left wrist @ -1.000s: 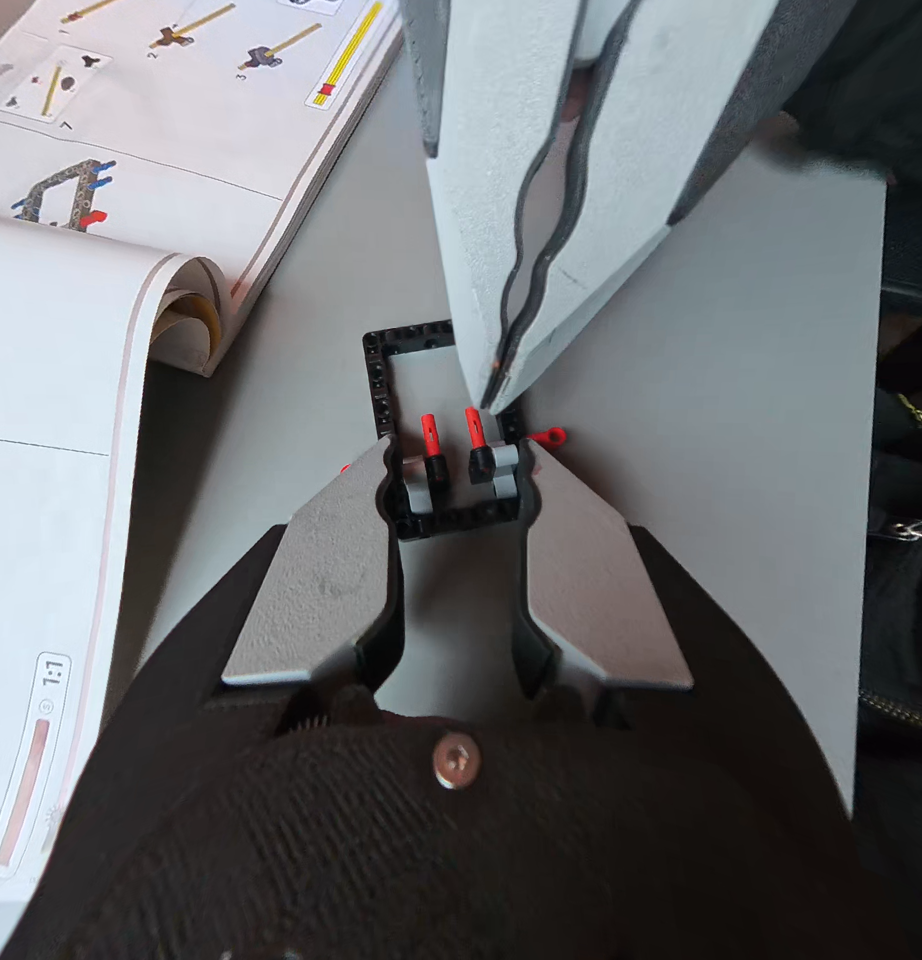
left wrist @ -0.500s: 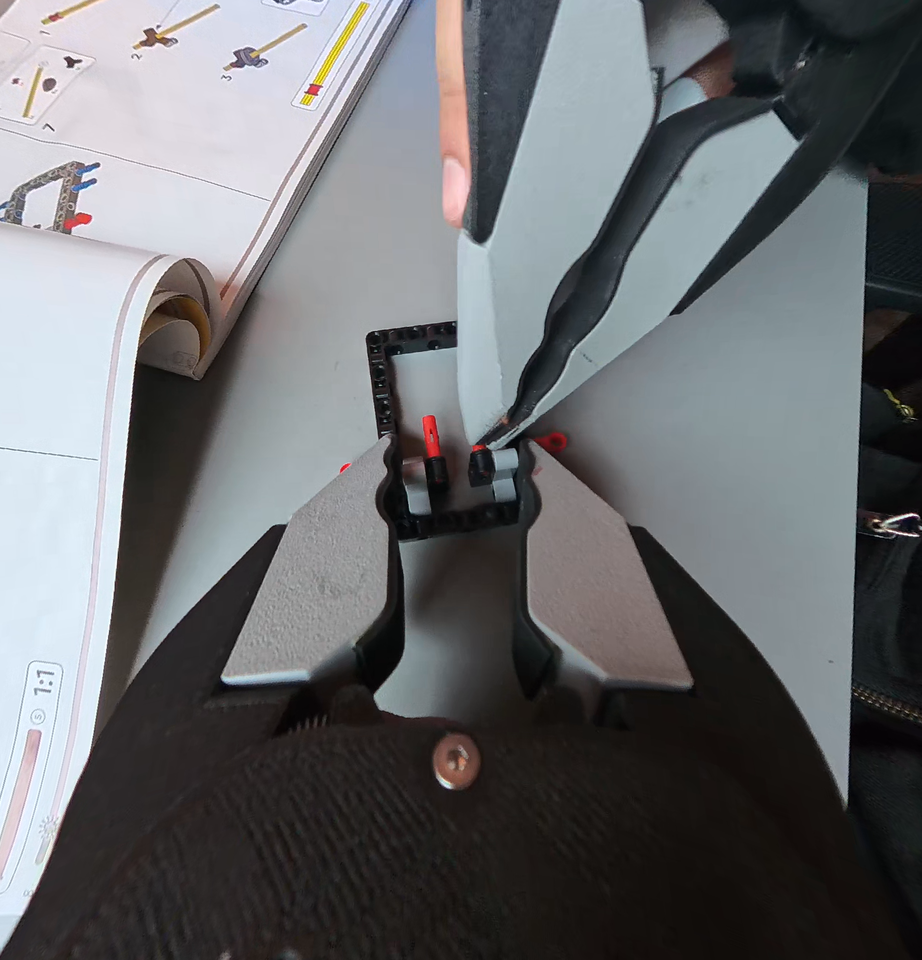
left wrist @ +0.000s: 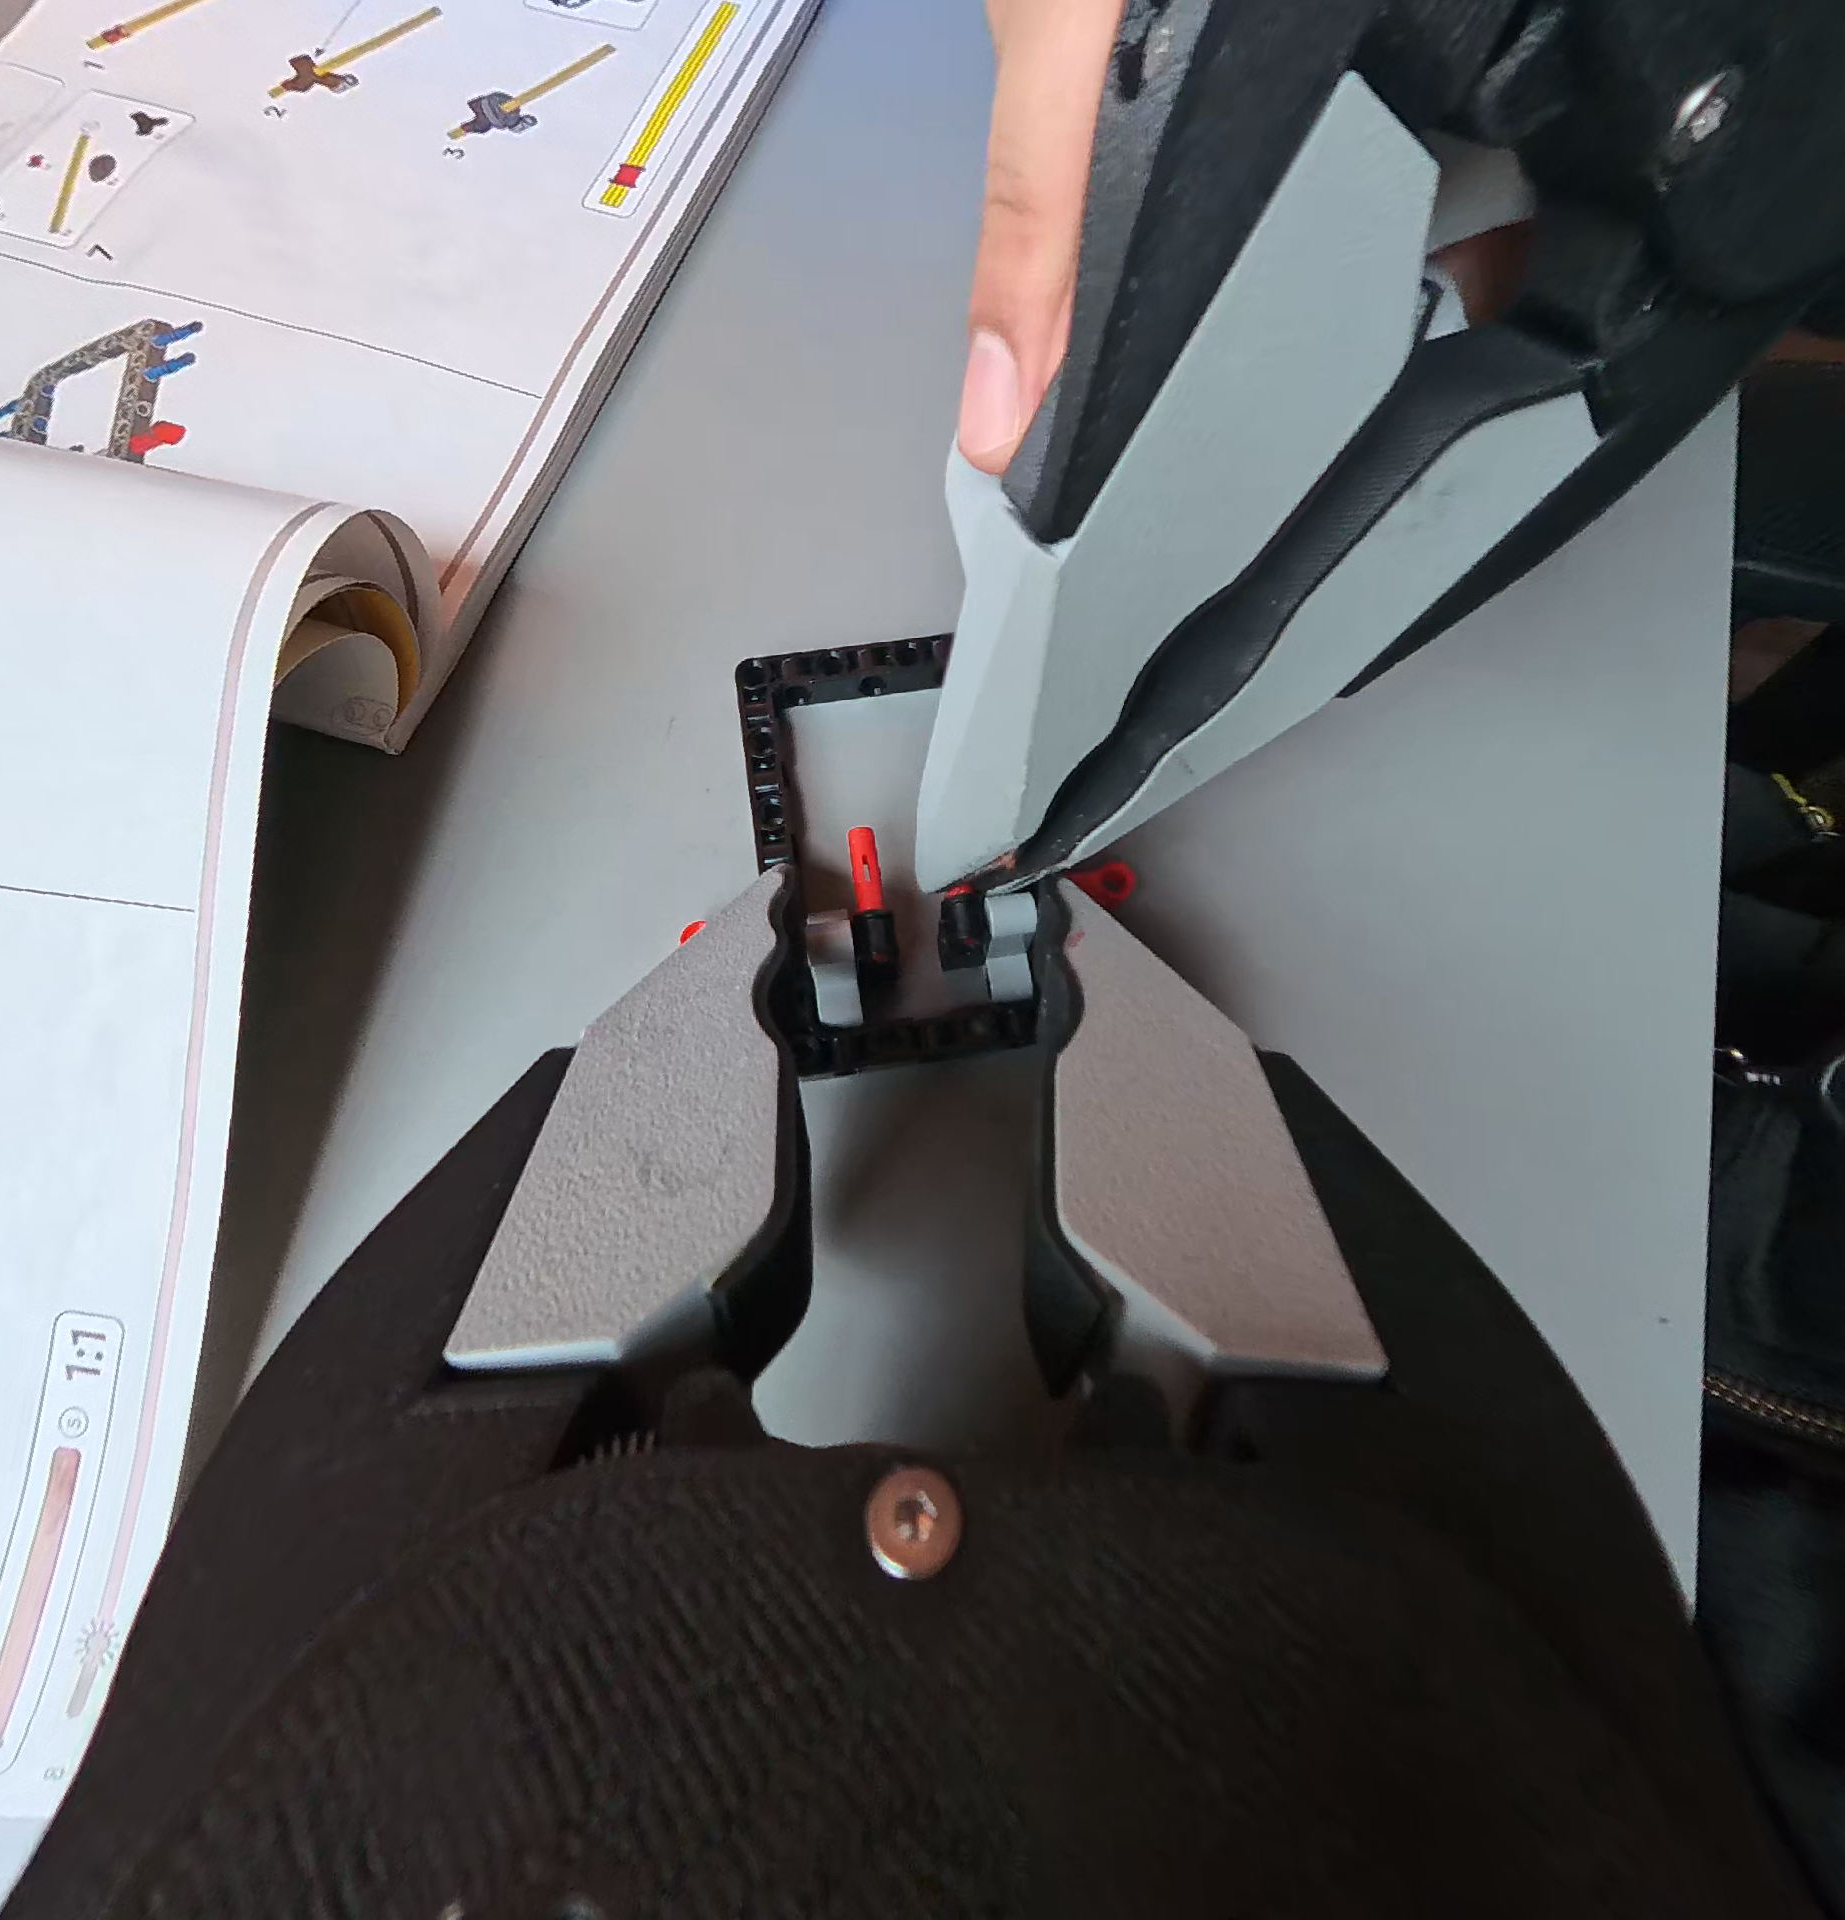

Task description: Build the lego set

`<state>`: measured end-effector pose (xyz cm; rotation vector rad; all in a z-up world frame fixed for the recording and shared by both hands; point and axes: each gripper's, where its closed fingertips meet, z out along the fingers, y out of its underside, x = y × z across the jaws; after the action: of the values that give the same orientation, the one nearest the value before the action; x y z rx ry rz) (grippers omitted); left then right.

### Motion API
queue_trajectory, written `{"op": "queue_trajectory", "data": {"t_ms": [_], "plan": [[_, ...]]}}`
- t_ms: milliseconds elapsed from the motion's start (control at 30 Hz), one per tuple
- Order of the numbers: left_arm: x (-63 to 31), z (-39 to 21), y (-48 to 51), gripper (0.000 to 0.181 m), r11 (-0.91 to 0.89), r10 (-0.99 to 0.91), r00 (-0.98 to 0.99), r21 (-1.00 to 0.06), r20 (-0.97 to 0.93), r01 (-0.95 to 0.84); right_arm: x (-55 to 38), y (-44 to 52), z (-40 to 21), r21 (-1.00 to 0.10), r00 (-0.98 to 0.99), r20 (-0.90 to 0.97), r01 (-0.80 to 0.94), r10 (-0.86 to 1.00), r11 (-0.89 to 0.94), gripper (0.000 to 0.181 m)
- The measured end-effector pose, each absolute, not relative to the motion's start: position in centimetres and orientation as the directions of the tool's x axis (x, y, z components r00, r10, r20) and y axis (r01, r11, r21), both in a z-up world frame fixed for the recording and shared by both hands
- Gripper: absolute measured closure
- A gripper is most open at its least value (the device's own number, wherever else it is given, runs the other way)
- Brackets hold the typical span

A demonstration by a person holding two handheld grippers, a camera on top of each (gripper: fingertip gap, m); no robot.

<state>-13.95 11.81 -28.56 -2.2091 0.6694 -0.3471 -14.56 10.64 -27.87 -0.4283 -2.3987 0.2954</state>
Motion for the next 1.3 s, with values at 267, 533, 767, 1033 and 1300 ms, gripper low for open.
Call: {"op": "queue_trajectory", "data": {"t_ms": [267,533,767,1033,1300], "plan": [[-14.17,-28.56,11.93,0.139,-0.551,-0.552,0.834,-0.757,0.015,-0.351,-14.71,10.94,-27.9,-0.338,-0.69,0.604,0.232,0.399,0.912,0.18],[-14.26,-28.55,12.04,0.14,-0.549,-0.541,0.841,-0.758,0.002,-0.351,-14.76,11.22,-27.88,-0.34,-0.65,0.647,0.223,0.399,0.914,0.179],[-14.23,-28.55,12.09,0.139,-0.552,-0.536,0.844,-0.758,0.004,-0.347,-14.76,11.22,-27.84,-0.376,-0.634,0.648,0.215,0.422,0.901,0.179],[-14.47,-28.57,12.21,0.139,-0.563,-0.518,0.855,-0.756,0.009,-0.333,-15.13,11.15,-27.62,-0.319,-0.545,0.764,0.146,0.345,0.936,0.179],[-14.74,-28.53,12.32,0.141,-0.558,-0.504,0.863,-0.759,-0.012,-0.336,-15.36,11.6,-27.61,-0.219,-0.487,0.833,0.144,0.262,0.965,0.18]]}}
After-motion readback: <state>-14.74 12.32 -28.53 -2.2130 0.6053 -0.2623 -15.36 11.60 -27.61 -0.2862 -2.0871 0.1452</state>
